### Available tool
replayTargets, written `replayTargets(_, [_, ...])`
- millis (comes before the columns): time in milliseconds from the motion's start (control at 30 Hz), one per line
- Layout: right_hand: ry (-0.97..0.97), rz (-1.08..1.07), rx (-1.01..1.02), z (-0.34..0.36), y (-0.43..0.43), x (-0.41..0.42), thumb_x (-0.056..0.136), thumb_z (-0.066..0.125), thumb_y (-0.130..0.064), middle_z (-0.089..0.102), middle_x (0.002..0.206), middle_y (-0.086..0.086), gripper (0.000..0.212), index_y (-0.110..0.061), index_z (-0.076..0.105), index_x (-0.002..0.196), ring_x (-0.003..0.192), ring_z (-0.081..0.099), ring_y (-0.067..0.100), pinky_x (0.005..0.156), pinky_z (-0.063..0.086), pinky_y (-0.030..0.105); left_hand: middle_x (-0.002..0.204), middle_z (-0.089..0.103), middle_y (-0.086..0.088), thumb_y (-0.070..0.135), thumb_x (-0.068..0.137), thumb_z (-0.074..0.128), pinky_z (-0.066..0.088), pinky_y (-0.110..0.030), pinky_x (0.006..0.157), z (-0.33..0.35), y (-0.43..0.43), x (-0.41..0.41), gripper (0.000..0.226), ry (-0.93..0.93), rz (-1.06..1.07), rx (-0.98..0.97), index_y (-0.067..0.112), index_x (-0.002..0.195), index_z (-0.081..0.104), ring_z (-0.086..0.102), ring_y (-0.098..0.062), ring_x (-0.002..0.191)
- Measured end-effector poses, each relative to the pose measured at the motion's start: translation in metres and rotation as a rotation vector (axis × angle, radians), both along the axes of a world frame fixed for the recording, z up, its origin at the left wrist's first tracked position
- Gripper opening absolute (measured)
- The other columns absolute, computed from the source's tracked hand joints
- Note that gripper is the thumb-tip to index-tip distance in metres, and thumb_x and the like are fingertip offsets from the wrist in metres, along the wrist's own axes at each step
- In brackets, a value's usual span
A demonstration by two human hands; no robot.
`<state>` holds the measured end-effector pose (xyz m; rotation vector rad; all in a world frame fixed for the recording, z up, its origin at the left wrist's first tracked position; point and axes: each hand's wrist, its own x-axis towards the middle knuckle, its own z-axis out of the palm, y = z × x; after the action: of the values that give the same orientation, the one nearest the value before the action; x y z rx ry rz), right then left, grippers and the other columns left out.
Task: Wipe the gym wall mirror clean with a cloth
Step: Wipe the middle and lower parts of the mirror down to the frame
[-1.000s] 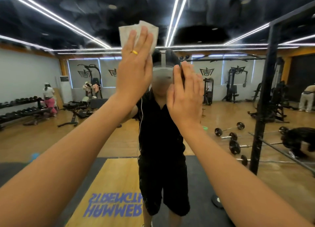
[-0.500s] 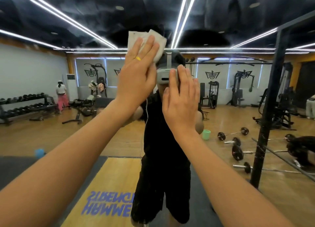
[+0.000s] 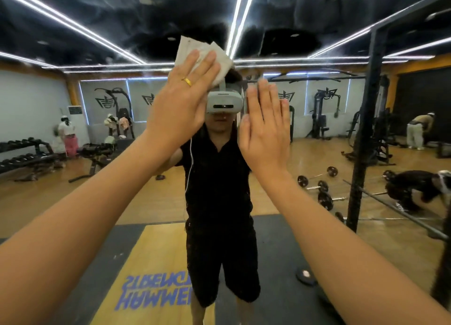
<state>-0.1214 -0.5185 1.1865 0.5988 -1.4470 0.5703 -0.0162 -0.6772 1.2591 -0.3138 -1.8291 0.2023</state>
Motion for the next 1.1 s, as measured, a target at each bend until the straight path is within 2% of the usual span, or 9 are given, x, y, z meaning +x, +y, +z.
replayTargets(167, [-0.030,-0.047,-0.011,0.001,-0.002,0.006,0.108,0.037,-0.022,0.028,0.167,0.017,0.054,-0.006,0.031,0.160,0.156,0.022,0.030,0.129,0.011,0.046,0.165,0.036,-0.001,0.016,0.108,0.043,0.038,-0.043,0.119,-0.021,-0.049,0.026,0.049,0.017,0.014,0.069,0.015,0.158,0.042,0.024,-0.026,0.156])
replayTargets(333, [0.035,0.098,0.019,-0.001,-0.043,0.043,0.101,0.047,-0.016,0.034,0.163,0.019,0.055,-0.001,0.041,0.154,0.154,0.026,0.034,0.129,0.011,0.050,0.166,0.034,-0.005,0.014,0.107,0.044,0.031,-0.040,0.120,-0.009,-0.038,0.018,0.051,0.019,-0.024,0.068,0.013,0.158,0.041,0.024,-0.033,0.156])
replayTargets(433, [-0.045,0.079,0.064,-0.010,-0.070,0.047,0.103,0.047,-0.023,0.027,0.167,0.019,0.061,-0.003,0.033,0.159,0.157,0.020,0.033,0.129,0.009,0.052,0.166,0.035,-0.008,0.009,0.105,0.048,0.034,-0.050,0.120,-0.001,-0.041,0.016,0.054,-0.013,-0.008,0.003,0.010,0.158,0.039,0.026,-0.035,0.154])
replayTargets(533, [-0.059,0.023,0.077,-0.015,-0.074,0.040,0.104,0.044,-0.027,0.022,0.169,0.018,0.063,-0.005,0.027,0.161,0.158,0.016,0.032,0.129,0.007,0.051,0.165,0.035,-0.009,0.007,0.105,0.051,0.034,-0.050,0.122,-0.007,-0.074,0.030,0.054,0.012,0.026,-0.037,0.007,0.157,0.039,0.026,-0.032,0.154])
replayTargets(667, [-0.074,0.004,0.086,-0.012,-0.078,0.041,0.105,0.038,-0.029,0.017,0.170,0.016,0.064,-0.006,0.022,0.163,0.159,0.011,0.031,0.129,0.007,0.052,0.169,0.027,-0.004,0.019,0.110,0.038,0.031,-0.041,0.122,-0.033,-0.133,0.060,0.052,0.079,0.043,0.196,0.011,0.161,0.033,0.019,-0.027,0.158])
replayTargets(800, [-0.060,-0.025,0.083,-0.014,-0.077,0.039,0.104,0.043,-0.025,0.018,0.170,0.018,0.065,-0.005,0.022,0.162,0.158,0.013,0.033,0.129,0.006,0.052,0.169,0.028,-0.007,0.018,0.109,0.037,0.021,-0.041,0.124,-0.032,-0.123,0.053,0.053,0.143,0.036,0.327,0.010,0.161,0.032,0.019,-0.032,0.157])
replayTargets(867, [-0.056,-0.029,0.089,-0.015,-0.078,0.040,0.104,0.044,-0.025,0.018,0.170,0.018,0.065,-0.005,0.022,0.162,0.158,0.013,0.033,0.129,0.004,0.050,0.169,0.028,-0.007,0.017,0.108,0.040,0.021,-0.040,0.120,-0.022,-0.109,0.043,0.053,0.136,0.037,0.282,0.010,0.160,0.032,0.020,-0.035,0.157])
replayTargets(1000, [-0.058,-0.021,0.079,-0.015,-0.078,0.045,0.104,0.038,-0.029,0.017,0.170,0.016,0.065,-0.006,0.022,0.163,0.159,0.010,0.029,0.129,0.001,0.046,0.167,0.032,-0.009,0.009,0.104,0.049,0.042,-0.051,0.117,-0.020,-0.085,0.022,0.056,0.127,0.005,0.073,0.009,0.159,0.036,0.026,-0.036,0.155])
replayTargets(1100, [-0.071,-0.034,0.090,-0.014,-0.078,0.047,0.105,0.035,-0.031,0.016,0.171,0.016,0.065,-0.006,0.021,0.163,0.159,0.009,0.030,0.129,0.001,0.047,0.165,0.036,-0.008,0.007,0.103,0.049,0.041,-0.051,0.118,-0.022,-0.084,0.019,0.056,0.140,-0.009,0.021,0.009,0.158,0.038,0.029,-0.034,0.154])
